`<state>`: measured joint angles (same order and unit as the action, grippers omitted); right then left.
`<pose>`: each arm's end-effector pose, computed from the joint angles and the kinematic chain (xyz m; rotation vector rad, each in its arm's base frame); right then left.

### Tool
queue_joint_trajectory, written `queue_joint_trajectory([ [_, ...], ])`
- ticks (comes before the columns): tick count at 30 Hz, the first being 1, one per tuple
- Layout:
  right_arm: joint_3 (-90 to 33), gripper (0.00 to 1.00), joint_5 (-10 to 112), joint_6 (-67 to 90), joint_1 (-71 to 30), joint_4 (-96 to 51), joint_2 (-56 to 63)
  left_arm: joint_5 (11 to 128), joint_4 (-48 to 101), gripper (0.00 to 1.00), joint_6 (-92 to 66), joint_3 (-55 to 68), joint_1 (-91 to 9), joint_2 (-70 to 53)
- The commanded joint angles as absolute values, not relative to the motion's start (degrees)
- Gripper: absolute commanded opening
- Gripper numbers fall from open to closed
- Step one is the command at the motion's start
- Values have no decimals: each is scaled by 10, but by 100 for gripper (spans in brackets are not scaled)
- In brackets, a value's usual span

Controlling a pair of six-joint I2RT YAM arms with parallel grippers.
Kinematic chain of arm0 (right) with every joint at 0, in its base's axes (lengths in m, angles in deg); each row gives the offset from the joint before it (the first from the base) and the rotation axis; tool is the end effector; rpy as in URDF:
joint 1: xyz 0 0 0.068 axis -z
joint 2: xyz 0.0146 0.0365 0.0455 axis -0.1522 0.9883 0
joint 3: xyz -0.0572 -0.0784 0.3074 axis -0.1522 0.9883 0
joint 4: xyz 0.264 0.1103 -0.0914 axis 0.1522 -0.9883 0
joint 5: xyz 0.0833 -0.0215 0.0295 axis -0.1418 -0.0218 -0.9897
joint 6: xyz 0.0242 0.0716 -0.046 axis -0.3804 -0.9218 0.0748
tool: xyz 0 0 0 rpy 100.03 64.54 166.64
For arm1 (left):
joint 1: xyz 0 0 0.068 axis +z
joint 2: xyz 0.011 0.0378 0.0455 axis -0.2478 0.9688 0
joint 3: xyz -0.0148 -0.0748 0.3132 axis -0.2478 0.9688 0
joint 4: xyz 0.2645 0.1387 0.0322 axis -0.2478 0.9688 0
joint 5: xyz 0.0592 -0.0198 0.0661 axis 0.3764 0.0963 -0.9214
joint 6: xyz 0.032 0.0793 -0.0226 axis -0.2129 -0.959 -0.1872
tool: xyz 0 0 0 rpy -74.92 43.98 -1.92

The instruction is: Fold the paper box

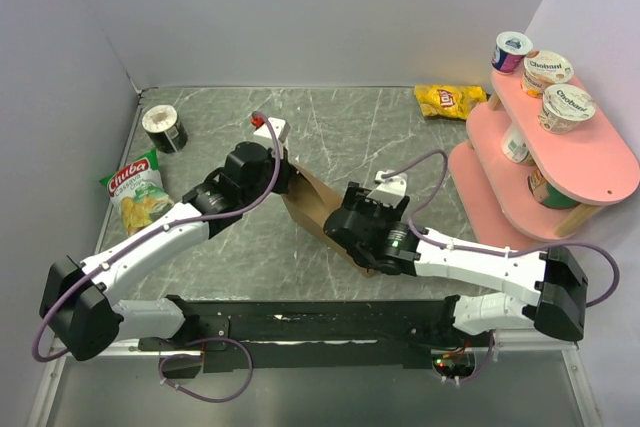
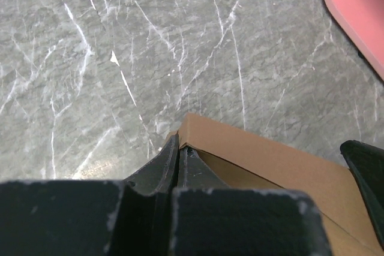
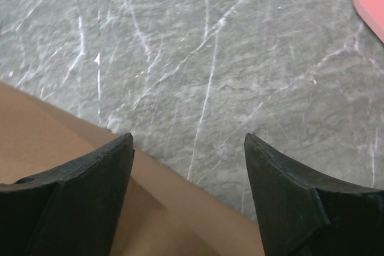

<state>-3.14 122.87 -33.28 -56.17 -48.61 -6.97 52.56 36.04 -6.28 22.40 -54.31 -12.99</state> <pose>0.1821 0.2219 0.2904 0.2375 1.8771 0.0087 0.2756 -0.2155 0.3373 0.2734 1.9781 -0.5178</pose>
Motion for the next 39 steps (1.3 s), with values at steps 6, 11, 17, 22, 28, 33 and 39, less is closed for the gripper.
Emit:
queue_joint_trajectory([
  [6,-70,87,1254,-547,-594,-799,39,466,423,1,-36,263,-553,-109],
  [11,-8,85,1200,-319,-589,-559,-40,461,392,1,-29,299,-555,-120],
  [17,22,86,1057,-115,-551,-396,-108,484,362,1,-26,331,-555,-127],
  [22,-2,96,922,-57,-496,-400,-140,492,347,1,-21,346,-555,-118],
  [28,-33,99,835,-27,-462,-438,-205,499,365,1,-37,320,-555,-97],
  [33,-50,98,789,6,-449,-467,-258,498,387,1,-57,284,-556,-81],
  [39,-63,100,717,17,-404,-511,-299,509,405,1,-66,270,-555,-78],
])
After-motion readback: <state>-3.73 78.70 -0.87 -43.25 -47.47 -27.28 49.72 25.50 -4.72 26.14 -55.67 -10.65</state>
